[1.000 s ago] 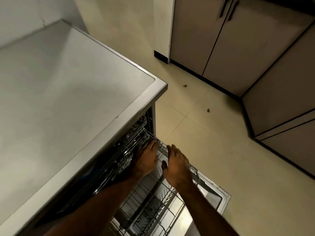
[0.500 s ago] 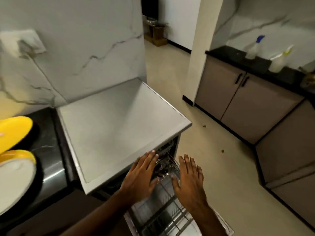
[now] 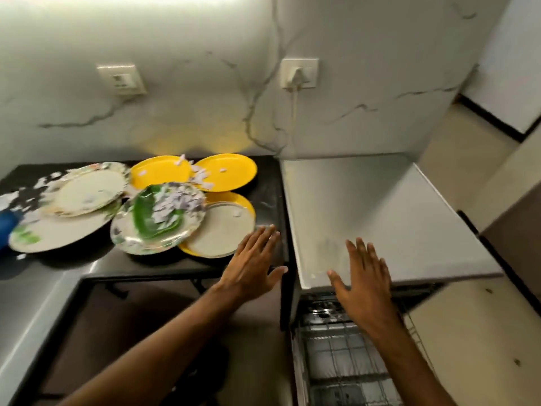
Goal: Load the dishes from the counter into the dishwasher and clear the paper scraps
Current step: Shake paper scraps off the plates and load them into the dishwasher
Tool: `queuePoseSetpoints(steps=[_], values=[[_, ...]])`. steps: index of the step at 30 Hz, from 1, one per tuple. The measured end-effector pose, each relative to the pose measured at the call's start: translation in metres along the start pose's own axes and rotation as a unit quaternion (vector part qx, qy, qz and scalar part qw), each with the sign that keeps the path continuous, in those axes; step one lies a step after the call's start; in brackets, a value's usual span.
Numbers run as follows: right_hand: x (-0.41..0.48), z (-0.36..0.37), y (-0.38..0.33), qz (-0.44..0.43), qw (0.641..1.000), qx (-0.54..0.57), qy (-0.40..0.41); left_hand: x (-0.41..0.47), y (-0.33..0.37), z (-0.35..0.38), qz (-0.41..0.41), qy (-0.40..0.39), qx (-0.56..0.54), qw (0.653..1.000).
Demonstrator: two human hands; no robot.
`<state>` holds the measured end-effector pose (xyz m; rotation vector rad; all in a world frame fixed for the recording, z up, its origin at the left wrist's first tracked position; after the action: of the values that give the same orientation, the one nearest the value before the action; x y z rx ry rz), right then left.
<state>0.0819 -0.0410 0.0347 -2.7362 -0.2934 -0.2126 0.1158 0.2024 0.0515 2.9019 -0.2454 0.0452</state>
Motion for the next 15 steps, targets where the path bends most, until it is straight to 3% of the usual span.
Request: queuePoseSetpoints(steps=[9,15], values=[[0.094,0.093,-0.162,-0.101,0.993,0.055,-0.029,-0.031,-0.211,-0.051,-0.145,0.000,-0.049,0.988],[0.132,0.148,-0.240,-0.138,0.985,0.083,-0.061,-0.043,-0.306,-0.062,-0.224,-0.026,-0.080,0.971]])
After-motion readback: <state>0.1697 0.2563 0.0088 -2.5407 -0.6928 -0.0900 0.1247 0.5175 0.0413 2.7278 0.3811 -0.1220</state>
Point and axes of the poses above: each hand's wrist, its own x-axis towards the middle knuckle, its own z-axis out of the palm, y = z × x, the point moved 8 cm from there along x, towards the middle knuckle, and after that the axes turned 13 degrees about -z, right-handed, at the moved point
